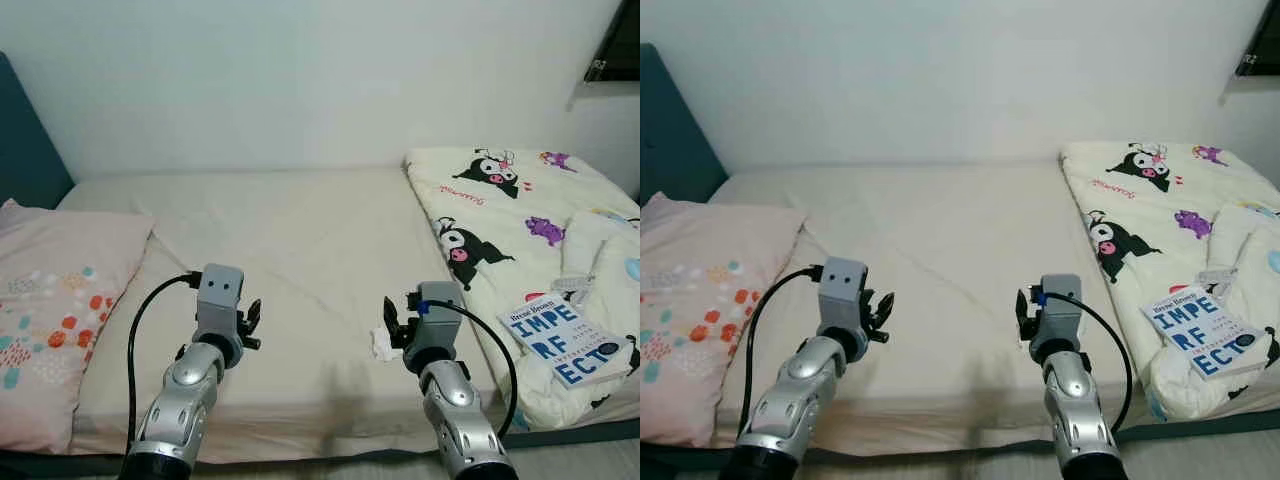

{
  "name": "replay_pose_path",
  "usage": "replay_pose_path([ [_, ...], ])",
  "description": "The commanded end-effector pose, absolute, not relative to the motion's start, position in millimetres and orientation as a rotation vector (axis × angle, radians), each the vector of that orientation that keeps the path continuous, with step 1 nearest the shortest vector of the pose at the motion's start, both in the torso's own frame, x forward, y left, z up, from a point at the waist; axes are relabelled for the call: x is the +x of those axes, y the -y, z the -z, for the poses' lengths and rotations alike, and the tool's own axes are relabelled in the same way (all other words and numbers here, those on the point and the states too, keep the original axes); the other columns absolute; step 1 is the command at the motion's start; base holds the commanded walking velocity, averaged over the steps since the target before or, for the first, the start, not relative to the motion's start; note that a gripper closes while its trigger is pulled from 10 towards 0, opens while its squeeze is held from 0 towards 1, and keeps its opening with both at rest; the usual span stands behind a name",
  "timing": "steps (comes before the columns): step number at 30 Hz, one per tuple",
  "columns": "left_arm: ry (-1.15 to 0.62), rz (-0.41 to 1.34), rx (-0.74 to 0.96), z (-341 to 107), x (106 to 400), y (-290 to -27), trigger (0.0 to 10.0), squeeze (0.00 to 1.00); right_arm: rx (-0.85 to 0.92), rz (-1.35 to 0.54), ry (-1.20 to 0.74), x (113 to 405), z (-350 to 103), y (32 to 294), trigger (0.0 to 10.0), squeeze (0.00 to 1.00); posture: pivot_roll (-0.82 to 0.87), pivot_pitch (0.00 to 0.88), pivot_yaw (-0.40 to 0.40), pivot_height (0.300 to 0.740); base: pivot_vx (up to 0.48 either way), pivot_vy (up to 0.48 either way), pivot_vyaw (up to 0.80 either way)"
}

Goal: Clean up the room

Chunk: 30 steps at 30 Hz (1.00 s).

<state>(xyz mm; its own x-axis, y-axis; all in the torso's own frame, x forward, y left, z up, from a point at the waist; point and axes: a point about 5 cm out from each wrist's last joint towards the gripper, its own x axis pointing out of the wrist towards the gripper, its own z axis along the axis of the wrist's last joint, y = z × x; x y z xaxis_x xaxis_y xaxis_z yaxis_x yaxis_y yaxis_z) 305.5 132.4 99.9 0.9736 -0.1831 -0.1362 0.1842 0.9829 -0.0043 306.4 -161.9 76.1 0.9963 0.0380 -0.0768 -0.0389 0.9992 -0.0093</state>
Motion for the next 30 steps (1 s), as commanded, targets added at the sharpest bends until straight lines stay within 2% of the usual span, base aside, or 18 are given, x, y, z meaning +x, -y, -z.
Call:
replay_pose_path([
  [1,-0.108,0.195,0.0,-104.4,304.4,-131.1,10.0,0.0,-0.032,-0.047,-0.07,304.8,-76.5,162.3,10.0,0.0,0.01,0.022,-0.005,0.74,0.0,0.0,0.0],
  [4,-0.104,0.204,-0.009,-105.3,304.7,-129.9,10.0,0.0,-0.056,-0.066,-0.068,305.2,-77.1,160.5,10.0,0.0,0.01,0.019,-0.005,0.74,0.0,0.0,0.0],
  [9,-0.096,0.201,-0.016,-105.8,304.7,-128.3,10.0,0.0,-0.069,-0.076,-0.068,304.5,-75.9,158.7,10.0,0.0,0.01,0.016,-0.004,0.74,0.343,0.0,0.74],
  [25,-0.093,0.191,-0.035,-105.7,306.2,-127.0,10.0,0.0,-0.06,-0.106,-0.088,302.9,-72.4,155.8,10.0,0.0,0.0,0.0,-0.011,0.74,0.365,0.0,0.0],
  [30,-0.112,0.166,-0.044,-102.0,304.3,-129.7,10.0,0.0,-0.066,-0.123,-0.094,304.3,-72.6,153.5,10.0,0.0,0.0,0.009,-0.017,0.74,0.103,0.0,0.0],
])
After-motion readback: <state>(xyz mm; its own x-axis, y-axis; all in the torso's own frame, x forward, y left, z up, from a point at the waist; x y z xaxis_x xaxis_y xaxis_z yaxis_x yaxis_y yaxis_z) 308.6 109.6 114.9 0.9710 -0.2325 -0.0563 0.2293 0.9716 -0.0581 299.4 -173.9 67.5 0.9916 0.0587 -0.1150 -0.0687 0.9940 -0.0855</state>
